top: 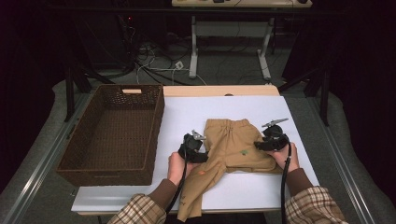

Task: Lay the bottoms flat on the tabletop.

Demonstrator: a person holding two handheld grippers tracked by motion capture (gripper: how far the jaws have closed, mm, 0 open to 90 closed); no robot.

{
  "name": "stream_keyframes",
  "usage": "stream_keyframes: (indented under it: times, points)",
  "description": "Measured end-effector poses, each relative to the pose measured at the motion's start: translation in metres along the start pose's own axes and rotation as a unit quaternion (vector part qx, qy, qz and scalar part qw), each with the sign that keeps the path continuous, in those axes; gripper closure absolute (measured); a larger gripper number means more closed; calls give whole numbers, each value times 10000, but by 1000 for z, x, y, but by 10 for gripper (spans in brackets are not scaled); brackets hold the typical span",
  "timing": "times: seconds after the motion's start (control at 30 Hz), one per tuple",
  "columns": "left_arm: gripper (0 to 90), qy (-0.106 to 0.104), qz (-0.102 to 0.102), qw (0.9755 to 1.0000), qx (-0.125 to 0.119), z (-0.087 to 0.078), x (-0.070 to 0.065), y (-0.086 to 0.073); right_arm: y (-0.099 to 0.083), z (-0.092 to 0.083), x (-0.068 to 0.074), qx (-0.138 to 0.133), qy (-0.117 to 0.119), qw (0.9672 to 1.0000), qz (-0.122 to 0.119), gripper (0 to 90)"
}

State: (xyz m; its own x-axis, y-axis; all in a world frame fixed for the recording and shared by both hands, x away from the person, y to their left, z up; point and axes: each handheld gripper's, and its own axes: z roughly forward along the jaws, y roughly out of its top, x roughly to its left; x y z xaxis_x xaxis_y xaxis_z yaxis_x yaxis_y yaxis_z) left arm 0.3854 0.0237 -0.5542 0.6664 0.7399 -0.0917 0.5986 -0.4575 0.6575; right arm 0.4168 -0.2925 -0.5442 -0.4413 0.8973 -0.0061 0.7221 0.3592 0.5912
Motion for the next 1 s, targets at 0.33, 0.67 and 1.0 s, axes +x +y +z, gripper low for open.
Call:
stream_keyframes:
  times: [0.33,0.67,1.0]
  points:
    - [870,-320,172,9992,-178,-1,-4,-5,-2,0,-2,-136,264,9995,62,784]
    - [900,-83,5,9996,-285,-12,5,-8,0,-10,0,-306,134,9994,-120,819]
    - [734,-444,156,9982,-368,-35,-5,0,-2,-7,-1,-186,56,9997,-146,782]
